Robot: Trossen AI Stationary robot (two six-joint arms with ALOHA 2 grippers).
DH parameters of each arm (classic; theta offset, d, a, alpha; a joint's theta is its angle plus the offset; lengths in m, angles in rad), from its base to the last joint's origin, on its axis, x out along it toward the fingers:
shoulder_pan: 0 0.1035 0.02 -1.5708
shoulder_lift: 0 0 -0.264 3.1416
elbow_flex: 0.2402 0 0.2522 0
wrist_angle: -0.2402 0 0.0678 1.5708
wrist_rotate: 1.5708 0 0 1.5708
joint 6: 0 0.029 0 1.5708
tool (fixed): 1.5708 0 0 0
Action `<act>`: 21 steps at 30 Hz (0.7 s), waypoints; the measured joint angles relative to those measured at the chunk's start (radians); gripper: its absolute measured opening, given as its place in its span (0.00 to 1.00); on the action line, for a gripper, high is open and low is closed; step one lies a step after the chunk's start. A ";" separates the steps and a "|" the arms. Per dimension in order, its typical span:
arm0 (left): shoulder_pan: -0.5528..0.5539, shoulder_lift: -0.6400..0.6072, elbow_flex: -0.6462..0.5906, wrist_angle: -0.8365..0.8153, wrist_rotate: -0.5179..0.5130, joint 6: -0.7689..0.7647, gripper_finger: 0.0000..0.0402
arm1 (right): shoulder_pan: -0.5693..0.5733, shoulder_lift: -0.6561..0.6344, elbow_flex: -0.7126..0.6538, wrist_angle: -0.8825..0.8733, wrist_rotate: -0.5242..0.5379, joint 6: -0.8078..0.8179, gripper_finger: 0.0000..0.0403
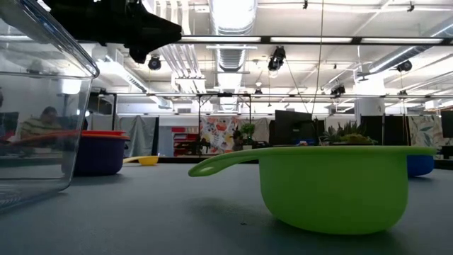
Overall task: Nest measuring cups in basket
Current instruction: Stack the light blue measuring cup on top of the red measuring cup
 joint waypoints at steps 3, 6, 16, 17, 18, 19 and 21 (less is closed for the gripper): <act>0.000 0.000 0.000 0.000 0.003 -0.004 0.26 | 0.042 0.045 0.018 -0.004 -0.001 0.042 0.43; 0.000 0.000 0.000 0.000 0.007 -0.006 0.26 | 0.075 0.079 0.033 -0.005 0.000 0.104 0.50; 0.000 0.000 0.000 0.001 0.024 -0.011 0.26 | 0.174 0.110 0.030 -0.005 0.000 0.361 0.53; 0.000 0.000 0.000 0.001 0.024 -0.010 0.26 | 0.181 0.110 0.028 -0.006 0.001 0.375 0.53; 0.000 0.000 0.000 0.001 0.024 -0.010 0.26 | 0.187 0.110 0.025 -0.006 0.001 0.388 0.53; 0.000 0.000 0.000 0.001 0.024 -0.011 0.26 | 0.190 0.110 0.020 -0.005 0.002 0.397 0.53; 0.000 0.000 0.000 0.001 0.024 -0.011 0.26 | 0.197 0.110 0.006 -0.004 0.008 0.415 0.53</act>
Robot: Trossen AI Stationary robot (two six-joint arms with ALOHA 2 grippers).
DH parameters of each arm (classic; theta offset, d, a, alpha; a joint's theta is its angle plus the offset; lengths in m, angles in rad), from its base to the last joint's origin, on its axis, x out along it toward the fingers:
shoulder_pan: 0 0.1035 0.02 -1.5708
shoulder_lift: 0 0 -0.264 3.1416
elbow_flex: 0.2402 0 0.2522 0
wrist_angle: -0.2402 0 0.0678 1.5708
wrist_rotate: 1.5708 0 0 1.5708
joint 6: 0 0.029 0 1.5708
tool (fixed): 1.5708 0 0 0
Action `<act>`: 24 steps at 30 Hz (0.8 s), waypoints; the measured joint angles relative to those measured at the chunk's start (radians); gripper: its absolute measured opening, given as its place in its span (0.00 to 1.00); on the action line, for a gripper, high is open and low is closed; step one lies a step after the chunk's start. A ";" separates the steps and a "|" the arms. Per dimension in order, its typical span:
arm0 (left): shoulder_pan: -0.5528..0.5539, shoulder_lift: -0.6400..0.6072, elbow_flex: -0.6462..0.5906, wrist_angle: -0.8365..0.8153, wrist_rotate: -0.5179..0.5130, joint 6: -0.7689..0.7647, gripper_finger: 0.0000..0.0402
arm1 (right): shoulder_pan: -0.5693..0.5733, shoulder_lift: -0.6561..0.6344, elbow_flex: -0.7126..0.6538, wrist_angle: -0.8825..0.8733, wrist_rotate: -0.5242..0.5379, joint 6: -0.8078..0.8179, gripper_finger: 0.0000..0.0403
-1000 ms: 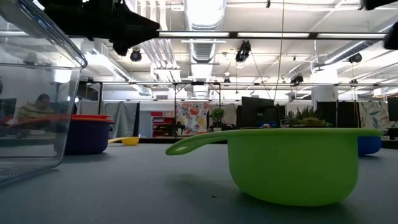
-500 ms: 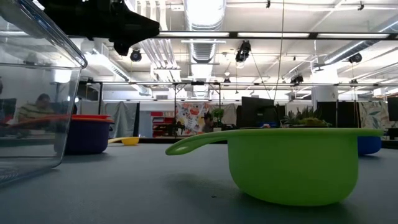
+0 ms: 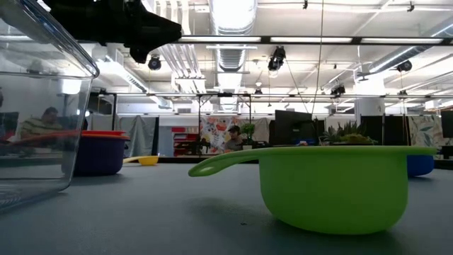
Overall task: Nest measuring cups in basket
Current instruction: Stack the light blue measuring cup on top of the red measuring cup
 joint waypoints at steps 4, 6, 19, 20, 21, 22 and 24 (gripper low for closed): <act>0.000 0.000 0.000 0.000 0.000 0.000 0.26 | 0.009 0.000 -0.041 0.006 0.006 0.029 0.53; 0.000 0.000 0.000 0.000 0.002 0.000 0.26 | 0.015 0.000 -0.057 0.007 0.019 0.039 0.53; 0.000 0.000 0.000 -0.001 0.035 0.005 0.26 | 0.019 -0.004 -0.110 0.121 0.071 0.013 0.52; 0.000 0.000 0.000 -0.001 0.035 0.005 0.26 | 0.019 -0.004 -0.115 0.145 0.072 0.012 0.52; 0.000 0.000 0.000 -0.002 0.035 0.005 0.26 | 0.019 -0.004 -0.119 0.162 0.072 0.009 0.51; 0.000 0.000 0.000 -0.002 0.035 0.006 0.26 | 0.019 -0.004 -0.119 0.170 0.072 0.006 0.49; 0.000 0.000 0.000 -0.002 0.037 0.008 0.26 | 0.019 -0.004 -0.119 0.170 0.072 -0.002 0.46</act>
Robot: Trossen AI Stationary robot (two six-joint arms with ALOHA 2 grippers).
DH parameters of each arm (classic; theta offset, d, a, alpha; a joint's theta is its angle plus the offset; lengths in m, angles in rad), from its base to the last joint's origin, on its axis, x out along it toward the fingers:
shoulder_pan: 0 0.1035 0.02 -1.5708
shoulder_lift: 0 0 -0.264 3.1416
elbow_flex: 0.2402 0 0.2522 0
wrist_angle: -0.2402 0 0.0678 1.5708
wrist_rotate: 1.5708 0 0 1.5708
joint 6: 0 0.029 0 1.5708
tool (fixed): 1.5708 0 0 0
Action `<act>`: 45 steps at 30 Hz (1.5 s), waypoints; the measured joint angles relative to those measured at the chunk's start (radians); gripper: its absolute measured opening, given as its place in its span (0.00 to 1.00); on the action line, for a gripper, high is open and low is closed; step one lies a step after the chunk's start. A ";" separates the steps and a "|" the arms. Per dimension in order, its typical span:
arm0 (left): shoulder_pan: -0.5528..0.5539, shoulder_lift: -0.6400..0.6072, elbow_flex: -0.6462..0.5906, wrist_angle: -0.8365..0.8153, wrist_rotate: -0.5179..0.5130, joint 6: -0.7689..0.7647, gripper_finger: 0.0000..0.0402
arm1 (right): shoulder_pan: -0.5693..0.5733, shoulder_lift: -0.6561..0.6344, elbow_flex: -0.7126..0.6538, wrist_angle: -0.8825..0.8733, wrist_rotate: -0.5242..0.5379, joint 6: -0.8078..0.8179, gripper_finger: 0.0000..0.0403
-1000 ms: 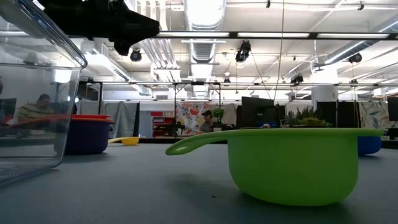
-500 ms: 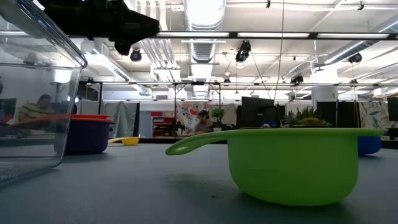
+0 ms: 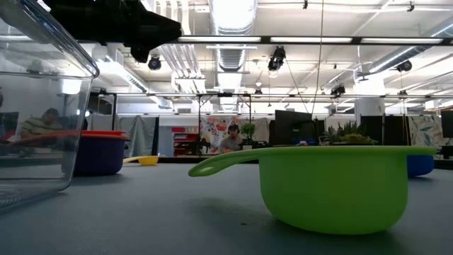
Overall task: Nest measuring cups in basket
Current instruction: Stack the light blue measuring cup on top of the red measuring cup
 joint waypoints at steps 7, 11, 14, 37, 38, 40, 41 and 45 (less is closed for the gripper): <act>0.000 0.000 0.000 -0.014 0.008 0.003 0.26 | -0.008 -0.002 0.000 -0.021 0.000 -0.105 0.20; 0.000 0.000 0.000 -0.040 0.008 0.003 0.26 | -0.031 -0.015 0.000 -0.030 0.000 -0.161 0.05; 0.000 0.000 0.000 -0.047 0.008 -0.002 0.26 | -0.063 -0.029 0.000 -0.061 0.002 -0.223 0.04; 0.005 -0.212 0.269 -0.847 0.006 0.001 0.19 | -0.958 -0.218 0.000 0.409 -0.118 -1.698 0.02; 0.005 -0.208 0.268 -0.853 0.006 0.021 0.19 | -0.979 -0.205 0.000 0.427 -0.147 -1.718 0.02; 0.002 -0.193 0.264 -0.864 0.006 0.061 0.21 | -1.010 -0.177 0.000 0.461 -0.198 -1.743 0.02; 0.001 -0.187 0.263 -0.863 0.006 0.084 0.23 | -1.023 -0.164 0.000 0.484 -0.225 -1.746 0.02; 0.001 -0.148 0.268 -0.859 0.006 0.142 0.31 | -1.067 -0.109 0.000 0.612 -0.346 -1.711 0.02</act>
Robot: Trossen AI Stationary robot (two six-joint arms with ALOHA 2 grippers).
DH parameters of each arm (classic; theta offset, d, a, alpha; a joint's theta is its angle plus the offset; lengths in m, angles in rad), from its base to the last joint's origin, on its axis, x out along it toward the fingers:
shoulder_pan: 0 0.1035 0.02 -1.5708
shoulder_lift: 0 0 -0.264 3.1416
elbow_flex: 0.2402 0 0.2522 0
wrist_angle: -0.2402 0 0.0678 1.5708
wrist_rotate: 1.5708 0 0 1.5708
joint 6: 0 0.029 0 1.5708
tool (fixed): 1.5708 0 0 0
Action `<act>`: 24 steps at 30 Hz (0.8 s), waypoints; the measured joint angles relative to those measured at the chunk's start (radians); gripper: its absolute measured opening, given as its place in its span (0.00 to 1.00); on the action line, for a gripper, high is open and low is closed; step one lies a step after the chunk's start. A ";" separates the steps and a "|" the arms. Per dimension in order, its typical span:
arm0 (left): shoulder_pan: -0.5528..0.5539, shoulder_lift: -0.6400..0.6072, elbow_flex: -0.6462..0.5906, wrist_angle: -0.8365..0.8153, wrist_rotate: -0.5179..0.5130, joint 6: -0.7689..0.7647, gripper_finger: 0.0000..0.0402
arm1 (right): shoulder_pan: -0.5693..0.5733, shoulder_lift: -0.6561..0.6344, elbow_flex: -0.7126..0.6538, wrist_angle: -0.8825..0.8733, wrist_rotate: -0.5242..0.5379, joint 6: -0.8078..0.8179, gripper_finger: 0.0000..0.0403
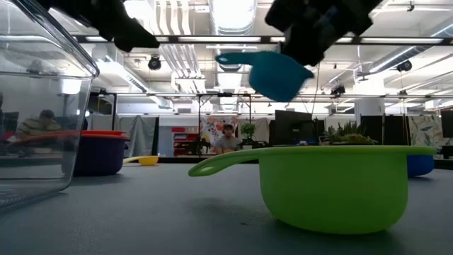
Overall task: Nest measuring cups in basket
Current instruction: Stack the light blue measuring cup on top of the red measuring cup
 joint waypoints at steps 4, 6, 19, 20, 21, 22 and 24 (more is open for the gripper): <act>0.000 0.041 0.016 0.017 0.006 0.019 0.42 | -0.042 0.051 0.000 0.099 -0.105 0.035 0.02; 0.000 0.066 0.025 0.017 0.035 0.014 0.47 | -0.056 0.074 0.000 0.131 -0.126 0.025 0.02; -0.018 0.260 0.122 0.021 0.086 0.119 0.51 | -0.105 0.217 0.158 0.131 -0.186 0.066 0.02; -0.018 0.265 0.124 0.018 0.097 0.120 0.49 | -0.109 0.226 0.166 0.130 -0.187 0.065 0.02; -0.017 0.270 0.129 0.012 0.112 0.120 0.49 | -0.113 0.234 0.174 0.131 -0.188 0.062 0.02; -0.018 0.275 0.134 0.014 0.118 0.120 0.48 | -0.115 0.241 0.181 0.130 -0.188 0.061 0.02; -0.018 0.284 0.136 0.018 0.127 0.120 0.47 | -0.121 0.260 0.201 0.130 -0.205 0.062 0.02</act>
